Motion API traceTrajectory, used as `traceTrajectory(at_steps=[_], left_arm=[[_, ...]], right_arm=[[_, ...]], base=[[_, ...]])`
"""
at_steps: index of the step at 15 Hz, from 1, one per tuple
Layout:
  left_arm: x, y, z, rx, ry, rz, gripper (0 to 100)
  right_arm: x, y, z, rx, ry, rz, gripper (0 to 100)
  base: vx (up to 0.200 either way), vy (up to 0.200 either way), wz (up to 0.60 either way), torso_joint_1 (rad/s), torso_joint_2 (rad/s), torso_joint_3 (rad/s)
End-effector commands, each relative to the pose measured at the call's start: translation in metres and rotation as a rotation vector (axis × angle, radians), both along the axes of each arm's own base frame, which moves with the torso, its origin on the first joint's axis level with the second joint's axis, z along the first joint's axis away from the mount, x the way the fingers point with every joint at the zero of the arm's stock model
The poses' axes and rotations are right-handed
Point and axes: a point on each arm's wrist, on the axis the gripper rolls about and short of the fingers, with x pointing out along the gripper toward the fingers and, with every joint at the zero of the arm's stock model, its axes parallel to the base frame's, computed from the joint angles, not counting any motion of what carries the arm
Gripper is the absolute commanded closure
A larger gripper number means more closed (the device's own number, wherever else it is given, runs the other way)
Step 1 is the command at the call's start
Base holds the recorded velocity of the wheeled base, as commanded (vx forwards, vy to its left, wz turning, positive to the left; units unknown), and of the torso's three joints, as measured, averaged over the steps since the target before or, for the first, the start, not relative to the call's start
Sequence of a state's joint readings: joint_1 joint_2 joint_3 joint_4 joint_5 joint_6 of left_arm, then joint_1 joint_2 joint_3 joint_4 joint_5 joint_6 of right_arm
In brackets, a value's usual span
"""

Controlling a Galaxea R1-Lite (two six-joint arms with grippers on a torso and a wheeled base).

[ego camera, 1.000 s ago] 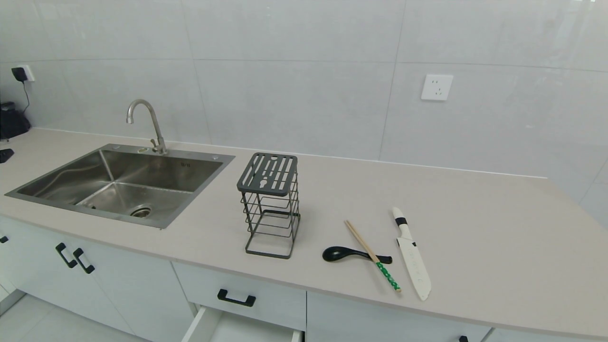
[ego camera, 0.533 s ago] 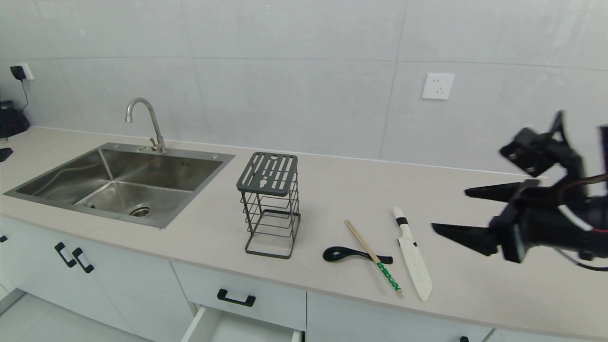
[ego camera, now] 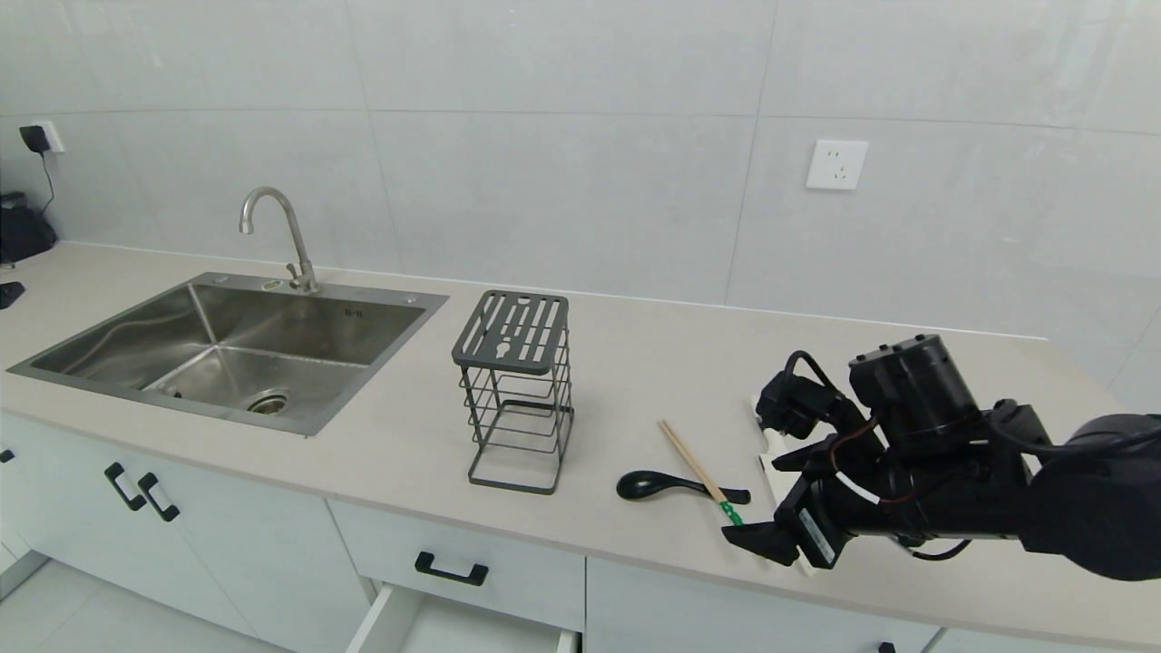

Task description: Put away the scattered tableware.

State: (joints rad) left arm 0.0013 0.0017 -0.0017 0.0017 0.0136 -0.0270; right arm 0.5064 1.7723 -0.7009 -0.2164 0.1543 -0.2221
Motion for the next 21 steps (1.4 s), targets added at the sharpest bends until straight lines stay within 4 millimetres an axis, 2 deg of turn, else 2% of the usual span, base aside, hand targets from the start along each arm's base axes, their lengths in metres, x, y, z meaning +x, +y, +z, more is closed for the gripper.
traceTrajectory(at_steps=[1,3,6,10,15,21], left_arm=[[0.000,0.000,0.000,-0.001,0.001,0.000,0],[0.000,0.000,0.000,-0.001,0.001,0.000,0],[0.000,0.000,0.000,-0.001,0.001,0.000,0],[0.000,0.000,0.000,-0.001,0.001,0.000,0],[0.000,0.000,0.000,-0.001,0.001,0.000,0],[0.000,0.000,0.000,-0.001,0.001,0.000,0]], right_arm=[[0.006,0.004,-0.023,-0.028,0.050,0.003,0],[0.012,0.007,-0.033,-0.028,0.050,0.005,0],[0.009,0.005,-0.044,-0.047,0.087,0.004,0],[0.025,0.008,-0.072,-0.046,0.086,-0.018,0],[0.033,0.006,-0.082,-0.059,0.101,-0.113,0],[0.038,0.006,-0.089,-0.049,0.090,-0.122,0]], base=[[0.000,0.000,0.00,0.000,0.00,0.000],[0.000,0.000,0.00,0.000,0.00,0.000],[0.000,0.000,0.00,0.000,0.00,0.000],[0.000,0.000,0.00,0.000,0.00,0.000],[0.000,0.000,0.00,0.000,0.00,0.000],[0.000,0.000,0.00,0.000,0.00,0.000]])
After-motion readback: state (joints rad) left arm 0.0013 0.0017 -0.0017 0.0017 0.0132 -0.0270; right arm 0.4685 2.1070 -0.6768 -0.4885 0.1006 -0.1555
